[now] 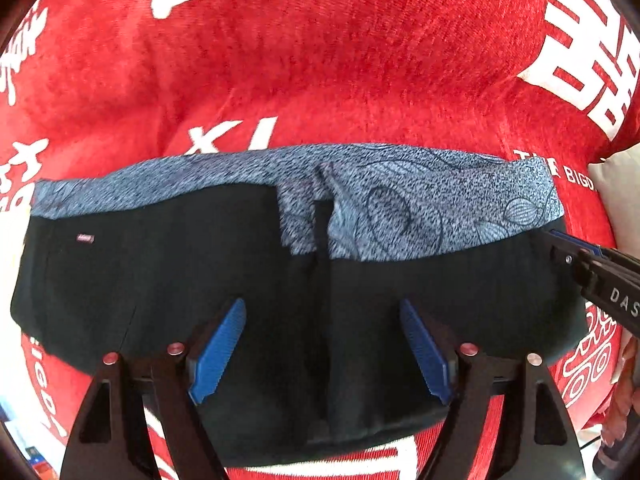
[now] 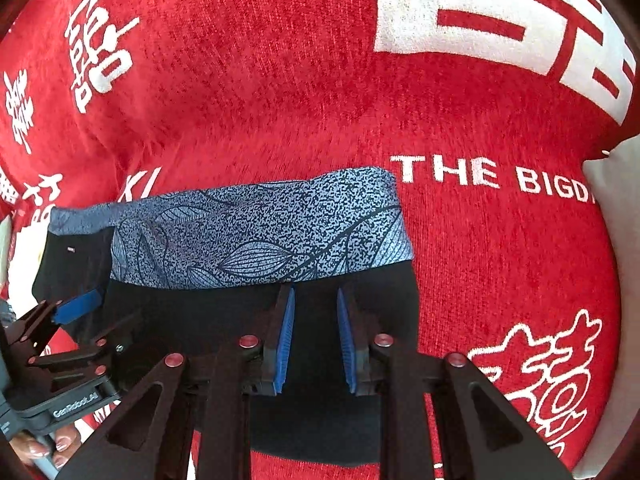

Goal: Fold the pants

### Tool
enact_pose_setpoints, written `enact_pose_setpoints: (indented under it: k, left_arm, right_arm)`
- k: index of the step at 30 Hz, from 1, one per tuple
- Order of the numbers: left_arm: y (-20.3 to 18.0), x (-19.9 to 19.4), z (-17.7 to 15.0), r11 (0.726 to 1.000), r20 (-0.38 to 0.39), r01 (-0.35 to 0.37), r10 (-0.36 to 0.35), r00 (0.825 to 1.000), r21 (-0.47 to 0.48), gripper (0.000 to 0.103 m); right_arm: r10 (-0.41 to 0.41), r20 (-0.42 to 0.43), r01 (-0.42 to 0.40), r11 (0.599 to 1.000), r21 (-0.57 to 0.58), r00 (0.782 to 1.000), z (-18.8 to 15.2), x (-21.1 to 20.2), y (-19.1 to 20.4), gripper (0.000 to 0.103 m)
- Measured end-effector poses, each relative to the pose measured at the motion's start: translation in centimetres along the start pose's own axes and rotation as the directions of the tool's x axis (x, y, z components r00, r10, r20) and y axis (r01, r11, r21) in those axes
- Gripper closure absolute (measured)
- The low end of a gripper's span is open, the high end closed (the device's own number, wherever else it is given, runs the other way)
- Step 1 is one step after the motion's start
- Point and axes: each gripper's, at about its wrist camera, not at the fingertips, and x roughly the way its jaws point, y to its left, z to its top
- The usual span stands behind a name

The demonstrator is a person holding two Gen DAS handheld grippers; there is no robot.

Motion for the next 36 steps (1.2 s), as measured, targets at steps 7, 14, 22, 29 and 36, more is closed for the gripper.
enact_pose_setpoints:
  k: [7,14,22,29,36]
  left_arm:
    - [1.4,-1.4,-1.9,0.998,0.003,-0.022,0.022,1.000,-0.060,0.022]
    - [2.5,-2.9,-3.2,0.993,0.013,-0.023,0.024,1.000,-0.119,0.022]
    - [5.4,-3.9,-5.0,0.979,0.013,-0.020,0.023,1.000,-0.202,0.022]
    - [8.9,-3.7,-6.4,0.968,-0.020,-0.035,0.031,0.999,-0.249,0.000]
    - [13.0,-3.7,-7.2,0.961,-0.036,-0.020,0.010,0.999,-0.275,0.000]
  right_arm:
    - [-0.032,-0.006,0.031,0.999,-0.035,0.999,-0.4,0.1,0.9,0.077]
    - [-0.048,-0.018,0.047,0.996,-0.078,0.999,-0.7,0.0,2.4,0.062]
    - [-0.092,-0.029,0.086,0.983,-0.164,0.995,-1.7,0.1,5.5,0.055]
    - [-0.127,-0.035,0.117,0.971,-0.207,0.991,-2.1,0.0,8.5,0.054]
    - [-0.144,-0.021,0.135,0.961,-0.240,0.989,-2.4,-0.3,13.1,0.037]
